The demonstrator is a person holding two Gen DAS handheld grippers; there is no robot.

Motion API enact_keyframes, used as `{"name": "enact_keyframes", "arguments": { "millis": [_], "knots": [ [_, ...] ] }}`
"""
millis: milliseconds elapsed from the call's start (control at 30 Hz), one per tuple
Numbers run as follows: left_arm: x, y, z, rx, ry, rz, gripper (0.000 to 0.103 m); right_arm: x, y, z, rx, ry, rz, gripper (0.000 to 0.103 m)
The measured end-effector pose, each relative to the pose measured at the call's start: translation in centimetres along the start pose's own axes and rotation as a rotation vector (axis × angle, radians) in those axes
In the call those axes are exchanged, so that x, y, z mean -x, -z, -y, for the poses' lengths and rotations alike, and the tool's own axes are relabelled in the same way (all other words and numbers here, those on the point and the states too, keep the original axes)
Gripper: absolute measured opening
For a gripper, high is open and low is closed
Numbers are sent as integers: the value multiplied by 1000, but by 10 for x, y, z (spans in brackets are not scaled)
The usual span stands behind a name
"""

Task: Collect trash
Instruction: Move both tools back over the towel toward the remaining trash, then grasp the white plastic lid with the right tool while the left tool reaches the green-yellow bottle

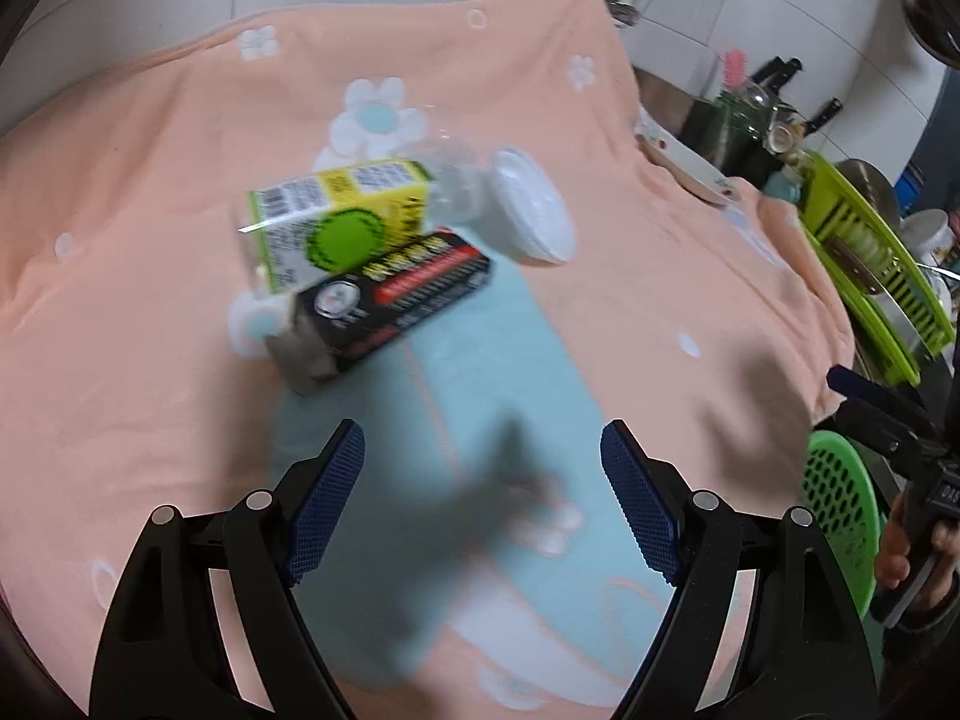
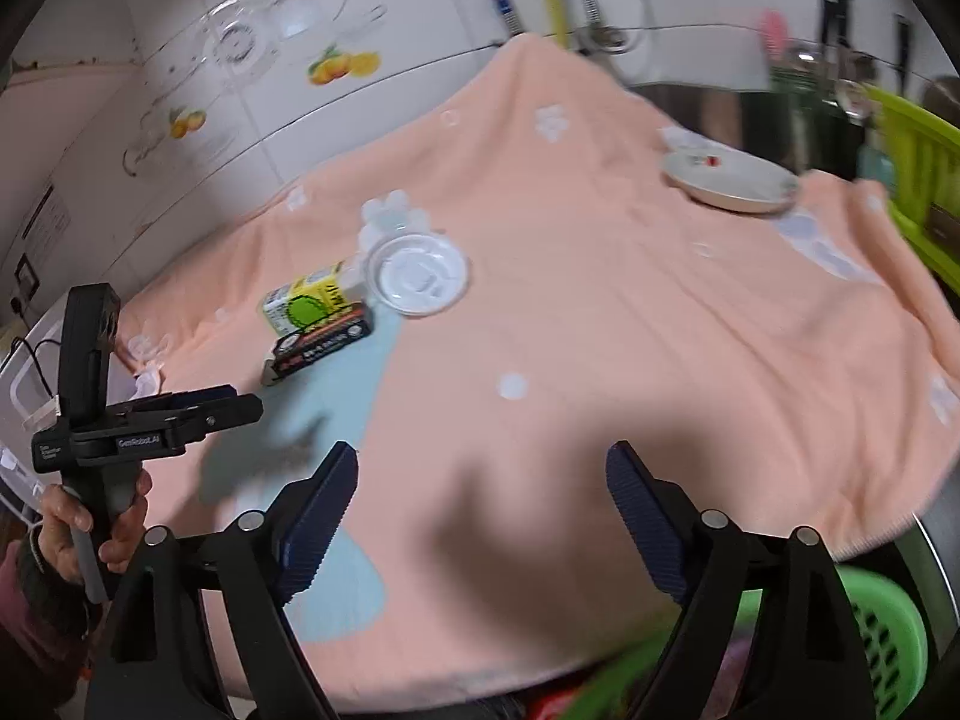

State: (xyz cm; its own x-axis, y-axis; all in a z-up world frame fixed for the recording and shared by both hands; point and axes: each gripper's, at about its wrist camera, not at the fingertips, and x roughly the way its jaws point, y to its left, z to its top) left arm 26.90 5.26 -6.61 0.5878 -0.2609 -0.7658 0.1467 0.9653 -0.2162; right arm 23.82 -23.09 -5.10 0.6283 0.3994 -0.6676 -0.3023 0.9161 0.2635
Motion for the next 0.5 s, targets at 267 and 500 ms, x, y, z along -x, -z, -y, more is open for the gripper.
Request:
{"name": "enact_keyframes", "arguments": {
  "millis": [267,500],
  "knots": [
    [-11,-18,-36,-25,-29,5,80,-64,-41,-28,80,-70,-61,88],
    [-22,-29,-49,-70,-40,3,80,-125,-73,-45,119,-113,-119,89]
  ]
}}
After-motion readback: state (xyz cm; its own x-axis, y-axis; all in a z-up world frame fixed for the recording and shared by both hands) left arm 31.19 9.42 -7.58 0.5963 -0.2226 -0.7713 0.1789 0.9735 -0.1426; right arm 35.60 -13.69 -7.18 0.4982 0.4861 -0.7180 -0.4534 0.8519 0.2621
